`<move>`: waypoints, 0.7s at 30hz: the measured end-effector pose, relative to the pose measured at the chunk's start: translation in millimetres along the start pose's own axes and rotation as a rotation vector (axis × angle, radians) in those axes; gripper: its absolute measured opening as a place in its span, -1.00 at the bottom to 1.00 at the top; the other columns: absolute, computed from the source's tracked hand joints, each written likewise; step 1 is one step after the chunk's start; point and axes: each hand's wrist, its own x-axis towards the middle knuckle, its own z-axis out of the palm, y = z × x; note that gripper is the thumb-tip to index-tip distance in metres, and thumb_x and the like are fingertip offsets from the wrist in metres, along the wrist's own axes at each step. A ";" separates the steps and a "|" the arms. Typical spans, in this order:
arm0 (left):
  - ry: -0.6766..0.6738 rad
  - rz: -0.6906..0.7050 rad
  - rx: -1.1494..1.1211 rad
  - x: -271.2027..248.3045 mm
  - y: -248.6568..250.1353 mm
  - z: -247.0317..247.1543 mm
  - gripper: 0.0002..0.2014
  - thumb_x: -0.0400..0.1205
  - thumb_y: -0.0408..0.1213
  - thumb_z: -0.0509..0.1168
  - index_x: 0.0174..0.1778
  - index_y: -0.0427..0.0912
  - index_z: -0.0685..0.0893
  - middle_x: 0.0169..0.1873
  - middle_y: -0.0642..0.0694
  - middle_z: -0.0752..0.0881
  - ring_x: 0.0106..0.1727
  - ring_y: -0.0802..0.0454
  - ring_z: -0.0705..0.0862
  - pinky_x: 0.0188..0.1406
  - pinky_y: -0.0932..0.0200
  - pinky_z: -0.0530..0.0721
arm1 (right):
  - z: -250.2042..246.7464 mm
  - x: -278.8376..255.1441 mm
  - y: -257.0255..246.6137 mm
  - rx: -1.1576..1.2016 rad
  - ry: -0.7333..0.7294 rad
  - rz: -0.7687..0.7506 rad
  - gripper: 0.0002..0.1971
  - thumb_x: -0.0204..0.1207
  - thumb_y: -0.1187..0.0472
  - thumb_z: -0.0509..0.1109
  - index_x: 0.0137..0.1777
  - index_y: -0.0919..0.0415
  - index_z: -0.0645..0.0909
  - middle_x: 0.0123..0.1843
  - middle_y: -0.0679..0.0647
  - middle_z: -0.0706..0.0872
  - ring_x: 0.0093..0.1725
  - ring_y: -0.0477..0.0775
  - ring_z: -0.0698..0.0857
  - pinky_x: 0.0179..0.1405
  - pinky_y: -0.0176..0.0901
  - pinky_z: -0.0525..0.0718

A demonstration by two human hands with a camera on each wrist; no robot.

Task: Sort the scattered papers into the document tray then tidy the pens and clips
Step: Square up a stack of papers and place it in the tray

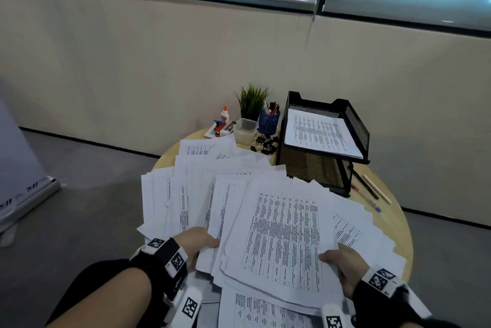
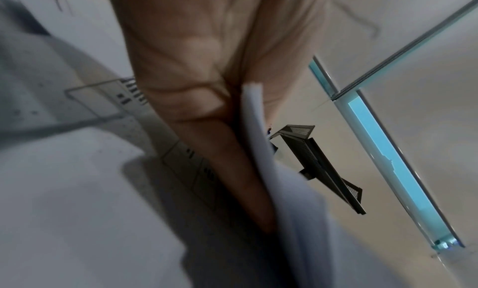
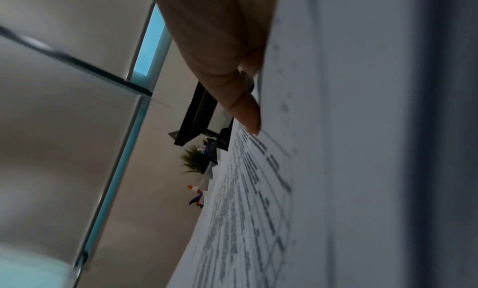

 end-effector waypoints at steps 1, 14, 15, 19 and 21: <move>0.016 -0.011 -0.095 0.2 0.1 -0.1 -0.59 0.51 -0.22 0.42 0.16 -0.45 0.61 0.14 -0.38 0.70 0.18 -0.30 0.68 0.29 -0.14 0.60 | 2.9 -0.2 -2.9 -0.071 0.023 -0.024 -0.72 0.27 0.52 0.35 0.01 0.54 0.54 -0.04 0.57 0.66 -0.06 0.50 0.68 0.05 0.51 0.63; 0.173 0.047 0.093 24.6 29.1 29.1 -0.35 0.31 -0.17 0.58 0.31 -0.27 0.59 0.23 -0.13 0.68 0.25 -0.07 0.63 0.29 0.12 0.59 | 13.8 0.2 -8.0 -0.502 -0.105 -0.185 -0.80 0.38 0.45 0.45 -0.04 0.23 0.61 0.02 0.32 0.77 0.06 0.30 0.73 0.22 0.25 0.64; 0.186 0.074 0.132 25.1 30.0 32.1 -0.48 0.33 -0.22 0.57 0.19 -0.23 0.64 0.13 -0.08 0.71 0.17 -0.04 0.66 0.20 0.17 0.61 | 14.3 0.8 -8.3 -0.506 -0.106 -0.184 -0.81 0.38 0.44 0.45 -0.05 0.23 0.61 0.03 0.35 0.77 0.07 0.32 0.73 0.22 0.27 0.64; 0.131 0.044 0.138 20.4 33.3 31.3 -0.26 0.28 -0.16 0.60 0.36 -0.30 0.53 0.30 -0.14 0.63 0.30 -0.08 0.61 0.31 0.08 0.59 | 14.9 0.5 -9.1 -0.483 -0.119 -0.173 -0.75 0.35 0.40 0.47 0.02 0.25 0.59 0.03 0.33 0.76 0.08 0.33 0.72 0.23 0.28 0.63; 0.116 0.002 0.142 12.7 34.6 26.7 -0.15 0.39 -0.08 0.54 0.51 -0.39 0.34 0.44 -0.18 0.49 0.43 -0.12 0.50 0.40 0.09 0.51 | 14.8 -2.2 -9.5 -0.439 -0.149 -0.153 -0.74 0.39 0.40 0.45 0.05 0.20 0.57 0.02 0.30 0.75 0.08 0.34 0.71 0.23 0.27 0.63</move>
